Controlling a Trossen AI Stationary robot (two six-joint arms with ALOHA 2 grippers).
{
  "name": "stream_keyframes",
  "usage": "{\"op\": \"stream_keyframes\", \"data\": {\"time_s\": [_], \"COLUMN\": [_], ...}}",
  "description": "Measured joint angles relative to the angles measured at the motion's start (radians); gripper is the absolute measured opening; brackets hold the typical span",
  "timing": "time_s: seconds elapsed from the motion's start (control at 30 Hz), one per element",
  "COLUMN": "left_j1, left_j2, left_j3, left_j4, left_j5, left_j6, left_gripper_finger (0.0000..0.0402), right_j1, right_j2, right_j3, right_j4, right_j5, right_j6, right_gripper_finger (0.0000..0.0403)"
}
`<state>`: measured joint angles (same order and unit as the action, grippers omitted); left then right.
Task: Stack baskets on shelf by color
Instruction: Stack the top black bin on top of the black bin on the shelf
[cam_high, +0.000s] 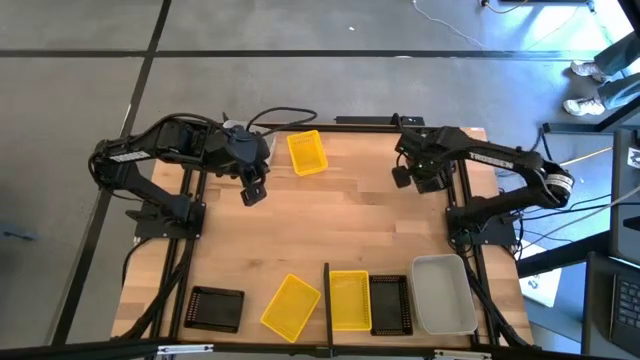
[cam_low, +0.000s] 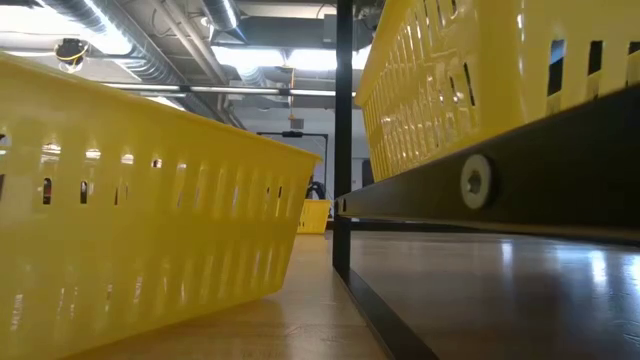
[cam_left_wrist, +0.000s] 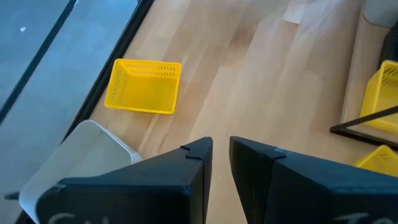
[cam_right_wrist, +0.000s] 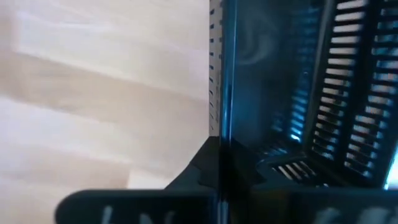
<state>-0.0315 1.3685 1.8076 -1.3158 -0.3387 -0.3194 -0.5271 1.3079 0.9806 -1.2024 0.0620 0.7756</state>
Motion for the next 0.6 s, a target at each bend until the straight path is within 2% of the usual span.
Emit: {"op": "stream_keyframes", "data": {"time_s": [0.2,0.43,0.6], "left_j1": [0.0,0.0,0.0], "left_j2": [0.0,0.0,0.0], "left_j3": [0.0,0.0,0.0], "left_j4": [0.0,0.0,0.0], "left_j5": [-0.001,0.0,0.0], "left_j6": [0.092,0.189,0.2], "left_gripper_finger": [0.0047,0.0047,0.0047], "right_j1": [0.189,0.457,0.661], "right_j2": [-0.005,0.03,0.07], "right_j3": [0.238,0.424,0.507], "right_j4": [-0.194,-0.208,-0.211], "right_j5": [0.043,0.076,0.008], "right_j6": [0.277,0.569,0.739], "right_gripper_finger": [0.0002,0.0002,0.0002]}}
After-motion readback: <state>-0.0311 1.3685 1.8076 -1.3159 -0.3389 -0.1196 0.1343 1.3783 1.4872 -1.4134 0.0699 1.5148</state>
